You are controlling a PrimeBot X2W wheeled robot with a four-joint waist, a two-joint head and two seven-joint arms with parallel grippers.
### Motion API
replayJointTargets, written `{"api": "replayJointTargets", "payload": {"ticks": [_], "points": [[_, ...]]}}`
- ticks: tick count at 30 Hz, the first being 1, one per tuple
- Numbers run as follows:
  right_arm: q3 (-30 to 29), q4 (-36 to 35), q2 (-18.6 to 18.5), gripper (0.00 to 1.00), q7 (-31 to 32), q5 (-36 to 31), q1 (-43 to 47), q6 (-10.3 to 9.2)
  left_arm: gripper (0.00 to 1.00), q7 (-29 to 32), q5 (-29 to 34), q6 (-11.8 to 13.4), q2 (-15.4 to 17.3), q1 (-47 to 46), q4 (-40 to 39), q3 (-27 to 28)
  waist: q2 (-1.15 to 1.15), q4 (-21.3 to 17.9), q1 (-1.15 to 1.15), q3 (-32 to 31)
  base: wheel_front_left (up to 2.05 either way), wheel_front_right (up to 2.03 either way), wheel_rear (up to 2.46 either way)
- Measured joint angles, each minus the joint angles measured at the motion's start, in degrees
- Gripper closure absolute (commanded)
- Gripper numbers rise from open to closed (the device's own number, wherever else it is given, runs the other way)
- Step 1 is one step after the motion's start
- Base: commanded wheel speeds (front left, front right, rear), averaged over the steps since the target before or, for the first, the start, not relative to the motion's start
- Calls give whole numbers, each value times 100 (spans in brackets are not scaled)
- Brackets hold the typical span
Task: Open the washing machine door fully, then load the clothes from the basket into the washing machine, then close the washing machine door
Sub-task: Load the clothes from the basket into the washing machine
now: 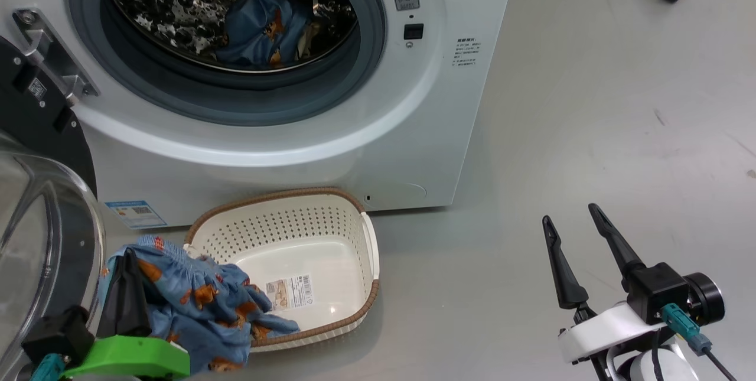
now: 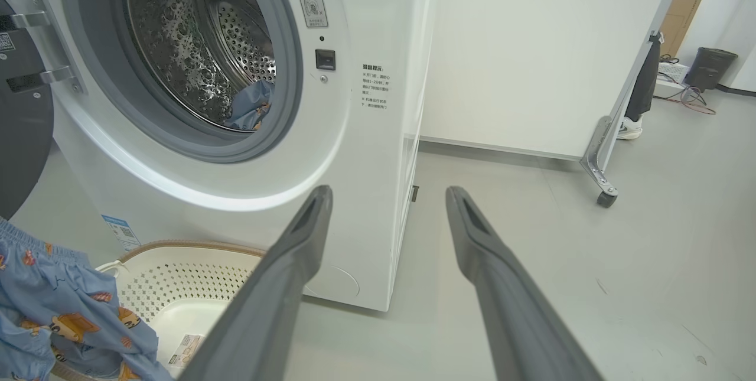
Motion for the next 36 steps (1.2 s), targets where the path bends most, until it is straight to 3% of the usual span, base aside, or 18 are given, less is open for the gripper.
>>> {"api": "replayJointTargets", "payload": {"ticks": [11,22,28,36], "points": [[18,-66,-24,0,0,0,481,63,100,0,-236,240,21,949,-722,-391,0,-99,0,-714,0,0,0],[89,-207,-20,0,0,-1,560,126,100,0,-288,415,51,1252,-1291,-699,0,-273,0,-677,0,0,0],[261,-310,46,0,0,-2,538,138,100,0,-225,490,53,933,-1425,-801,0,-410,0,-432,0,0,0],[441,-415,182,0,0,-2,290,138,100,188,-68,697,115,-215,-1525,-633,0,-656,0,25,0,0,0]]}}
